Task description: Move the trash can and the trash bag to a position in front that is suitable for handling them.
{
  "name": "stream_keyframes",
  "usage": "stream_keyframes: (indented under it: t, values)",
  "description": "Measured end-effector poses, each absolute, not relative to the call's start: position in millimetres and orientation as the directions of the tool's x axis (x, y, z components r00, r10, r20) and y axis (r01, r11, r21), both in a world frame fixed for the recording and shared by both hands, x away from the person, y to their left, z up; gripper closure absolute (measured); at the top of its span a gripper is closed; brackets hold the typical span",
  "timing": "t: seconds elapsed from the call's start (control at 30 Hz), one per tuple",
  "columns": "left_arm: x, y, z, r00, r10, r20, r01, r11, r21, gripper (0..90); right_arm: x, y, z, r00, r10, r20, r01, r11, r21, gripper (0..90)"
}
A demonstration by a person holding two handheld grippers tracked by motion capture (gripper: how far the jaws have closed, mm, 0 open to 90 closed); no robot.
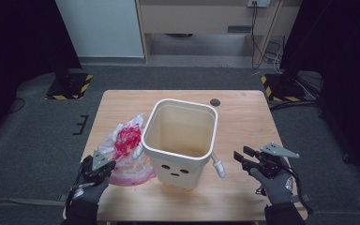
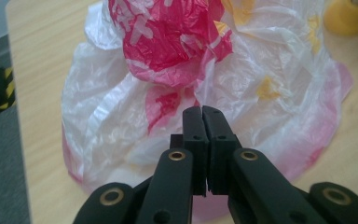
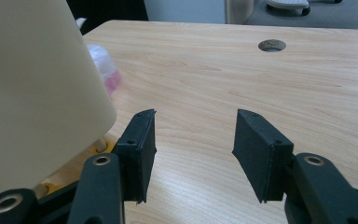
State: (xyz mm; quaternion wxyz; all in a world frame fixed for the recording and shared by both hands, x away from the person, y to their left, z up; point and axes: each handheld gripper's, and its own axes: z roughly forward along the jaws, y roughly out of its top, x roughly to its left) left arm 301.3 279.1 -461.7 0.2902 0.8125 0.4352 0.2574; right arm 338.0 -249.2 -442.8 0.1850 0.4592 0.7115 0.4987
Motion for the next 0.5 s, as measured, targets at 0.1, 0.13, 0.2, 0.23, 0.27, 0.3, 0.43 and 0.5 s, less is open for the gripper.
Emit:
stream_keyframes:
  t: [0.1, 0.13, 0.2, 0.23, 0.27, 0.3, 0.43, 0.5]
  values:
    - [289.8, 283.7, -461.8, 0.493, 0.858, 0.147, 0.549, -0.438, 0.712, 86.1, 337.5, -249.3, -442.6, -0.509, 0.838, 0.196, 0.467, 0.078, 0.881, 48.5]
    - [288.0, 285.1, -461.8, 0.492, 0.859, 0.139, 0.548, -0.43, 0.717, 84.3, 337.5, -249.1, -442.7, -0.508, 0.839, 0.196, 0.468, 0.077, 0.88, 48.5]
    - [285.7, 288.7, -459.7, 0.478, 0.871, 0.114, 0.537, -0.393, 0.747, 80.1, 337.4, -249.3, -442.9, -0.506, 0.842, 0.189, 0.461, 0.078, 0.884, 48.5]
    - [285.2, 290.2, -458.5, 0.472, 0.877, 0.092, 0.52, -0.362, 0.774, 75.3, 337.1, -249.3, -442.7, -0.506, 0.842, 0.188, 0.458, 0.077, 0.886, 48.5]
    - [284.5, 291.3, -457.5, 0.457, 0.887, 0.064, 0.512, -0.321, 0.797, 69.0, 336.7, -249.4, -442.3, -0.504, 0.843, 0.188, 0.457, 0.076, 0.886, 48.5]
    - [283.8, 292.2, -456.8, 0.445, 0.895, 0.044, 0.502, -0.289, 0.815, 64.1, 336.6, -250.0, -441.8, -0.5, 0.846, 0.187, 0.455, 0.073, 0.888, 48.4]
    - [284.4, 294.4, -457.9, 0.433, 0.901, -0.029, 0.451, -0.189, 0.872, 50.1, 338.2, -252.5, -439.9, -0.491, 0.851, 0.188, 0.44, 0.056, 0.896, 48.3]
    - [286.3, 295.0, -459.6, 0.427, 0.903, -0.036, 0.434, -0.17, 0.885, 46.8, 339.2, -252.9, -436.5, -0.486, 0.854, 0.185, 0.431, 0.05, 0.901, 48.0]
